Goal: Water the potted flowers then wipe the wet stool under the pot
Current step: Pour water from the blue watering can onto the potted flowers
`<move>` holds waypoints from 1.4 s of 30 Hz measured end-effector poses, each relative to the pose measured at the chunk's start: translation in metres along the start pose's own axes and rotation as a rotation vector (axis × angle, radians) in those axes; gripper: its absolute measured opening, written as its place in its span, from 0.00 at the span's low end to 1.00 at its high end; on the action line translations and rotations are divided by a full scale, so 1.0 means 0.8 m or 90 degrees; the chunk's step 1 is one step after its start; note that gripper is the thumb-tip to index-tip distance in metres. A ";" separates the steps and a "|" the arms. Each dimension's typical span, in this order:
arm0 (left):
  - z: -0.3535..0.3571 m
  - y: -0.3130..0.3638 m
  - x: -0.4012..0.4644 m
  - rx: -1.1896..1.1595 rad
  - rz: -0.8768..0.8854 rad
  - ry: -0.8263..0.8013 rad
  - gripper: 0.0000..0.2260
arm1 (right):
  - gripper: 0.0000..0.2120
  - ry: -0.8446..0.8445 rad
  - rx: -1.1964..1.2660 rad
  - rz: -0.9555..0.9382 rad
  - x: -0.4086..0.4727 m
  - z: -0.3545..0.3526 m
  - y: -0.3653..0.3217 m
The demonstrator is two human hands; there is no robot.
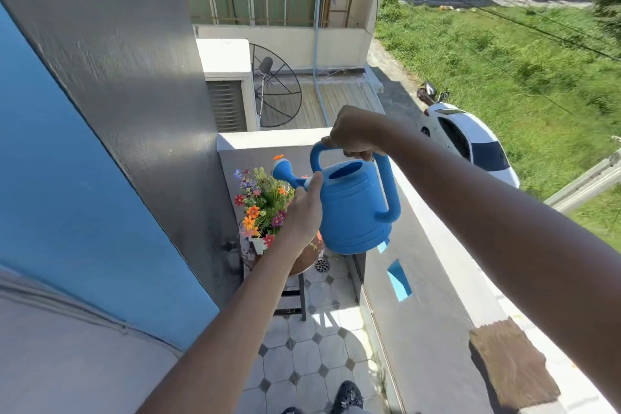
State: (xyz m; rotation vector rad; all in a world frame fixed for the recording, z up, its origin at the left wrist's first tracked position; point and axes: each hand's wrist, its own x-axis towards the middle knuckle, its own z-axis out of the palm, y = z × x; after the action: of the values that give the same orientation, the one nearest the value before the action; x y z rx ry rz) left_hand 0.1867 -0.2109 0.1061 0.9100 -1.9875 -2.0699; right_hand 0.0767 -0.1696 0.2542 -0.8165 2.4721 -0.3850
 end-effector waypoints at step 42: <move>0.303 -0.106 0.080 0.308 0.054 -0.419 0.21 | 0.13 0.576 0.789 0.438 -0.083 0.152 0.370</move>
State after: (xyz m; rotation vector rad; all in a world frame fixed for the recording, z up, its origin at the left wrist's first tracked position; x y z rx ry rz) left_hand 0.0398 -0.0223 -0.0068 0.1638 -2.8741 -2.0437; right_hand 0.0484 0.0889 0.0568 0.8477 2.2490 -1.9863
